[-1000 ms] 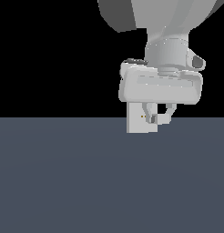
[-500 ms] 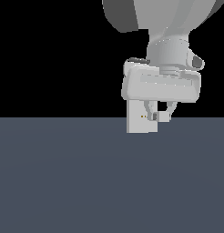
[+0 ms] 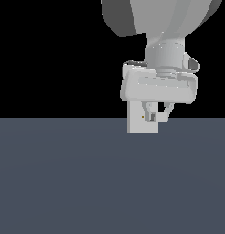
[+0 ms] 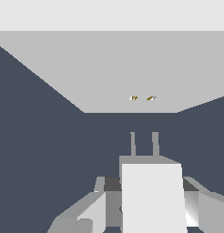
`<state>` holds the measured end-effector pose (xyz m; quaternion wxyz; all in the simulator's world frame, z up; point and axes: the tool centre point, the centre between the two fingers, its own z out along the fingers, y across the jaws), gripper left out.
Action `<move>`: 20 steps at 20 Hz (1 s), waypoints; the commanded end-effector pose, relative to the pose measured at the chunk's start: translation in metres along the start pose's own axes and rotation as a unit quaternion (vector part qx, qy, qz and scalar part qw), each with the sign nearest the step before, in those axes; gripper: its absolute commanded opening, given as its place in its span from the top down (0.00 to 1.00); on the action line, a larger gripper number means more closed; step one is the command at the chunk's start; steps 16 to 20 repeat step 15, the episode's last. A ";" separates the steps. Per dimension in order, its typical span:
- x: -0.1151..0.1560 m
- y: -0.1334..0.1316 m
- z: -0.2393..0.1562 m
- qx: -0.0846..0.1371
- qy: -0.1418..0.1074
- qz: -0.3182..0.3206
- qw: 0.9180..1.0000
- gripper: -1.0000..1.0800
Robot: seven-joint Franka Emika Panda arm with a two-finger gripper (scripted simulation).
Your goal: Plug the charger into the wall socket.
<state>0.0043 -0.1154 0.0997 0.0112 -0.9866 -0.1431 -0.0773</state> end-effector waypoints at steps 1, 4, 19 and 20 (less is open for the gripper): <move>0.008 0.000 0.001 0.000 0.000 0.000 1.000 1.00; 0.020 0.000 0.003 0.000 0.000 0.000 1.000 1.00; 0.039 0.000 0.006 0.000 0.000 -0.001 1.000 1.00; 0.039 0.000 0.006 0.000 0.000 -0.001 1.000 1.00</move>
